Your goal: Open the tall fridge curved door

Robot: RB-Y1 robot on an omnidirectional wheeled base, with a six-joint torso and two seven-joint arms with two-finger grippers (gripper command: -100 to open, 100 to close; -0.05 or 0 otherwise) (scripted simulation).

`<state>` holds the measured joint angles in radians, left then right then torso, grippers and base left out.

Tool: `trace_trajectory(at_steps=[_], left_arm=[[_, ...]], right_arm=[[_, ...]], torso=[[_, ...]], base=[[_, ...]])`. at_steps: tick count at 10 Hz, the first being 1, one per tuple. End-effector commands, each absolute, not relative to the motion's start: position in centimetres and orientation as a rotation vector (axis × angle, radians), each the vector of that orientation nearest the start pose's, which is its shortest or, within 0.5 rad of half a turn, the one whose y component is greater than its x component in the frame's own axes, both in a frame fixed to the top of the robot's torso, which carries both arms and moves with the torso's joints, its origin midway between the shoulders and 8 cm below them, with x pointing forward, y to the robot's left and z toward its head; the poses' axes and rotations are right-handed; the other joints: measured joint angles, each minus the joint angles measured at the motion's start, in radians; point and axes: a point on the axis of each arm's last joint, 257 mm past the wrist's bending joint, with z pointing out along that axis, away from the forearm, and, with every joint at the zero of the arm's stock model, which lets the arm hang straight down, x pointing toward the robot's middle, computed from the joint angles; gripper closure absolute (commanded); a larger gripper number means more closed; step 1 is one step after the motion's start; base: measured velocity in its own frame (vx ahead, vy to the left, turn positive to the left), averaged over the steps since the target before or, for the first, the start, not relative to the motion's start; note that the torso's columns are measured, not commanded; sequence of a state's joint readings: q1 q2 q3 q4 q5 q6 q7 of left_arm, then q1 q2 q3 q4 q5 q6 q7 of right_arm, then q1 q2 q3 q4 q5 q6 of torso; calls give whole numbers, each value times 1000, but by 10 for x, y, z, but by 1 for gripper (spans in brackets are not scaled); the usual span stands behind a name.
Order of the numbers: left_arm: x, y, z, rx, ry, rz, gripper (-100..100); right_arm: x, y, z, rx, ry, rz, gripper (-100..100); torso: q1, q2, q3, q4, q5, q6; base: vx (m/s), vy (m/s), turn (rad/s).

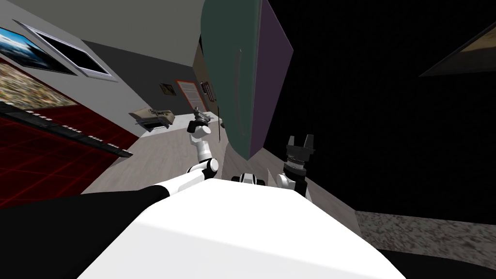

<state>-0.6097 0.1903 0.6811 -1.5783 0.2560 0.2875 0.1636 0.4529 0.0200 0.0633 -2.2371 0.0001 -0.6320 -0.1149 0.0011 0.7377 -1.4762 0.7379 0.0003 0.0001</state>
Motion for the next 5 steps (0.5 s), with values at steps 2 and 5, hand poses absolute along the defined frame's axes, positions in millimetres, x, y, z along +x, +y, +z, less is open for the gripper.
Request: trace_trajectory(at_steps=[2, 5], left_arm=[[622, 479, 71, -1428, 380, -1526, -100], [650, 457, 69, -1513, 399, -1601, -100]], right_arm=[[334, -253, 44, 610, 474, 1519, 0], [334, -253, 44, 610, 474, 1519, 0]], torso=[[-5, 1, 0, 0, -1, 0], [-1, 1, 0, 0, 0, 0]], base=[[-23, -170, 104], [-23, -124, 70]])
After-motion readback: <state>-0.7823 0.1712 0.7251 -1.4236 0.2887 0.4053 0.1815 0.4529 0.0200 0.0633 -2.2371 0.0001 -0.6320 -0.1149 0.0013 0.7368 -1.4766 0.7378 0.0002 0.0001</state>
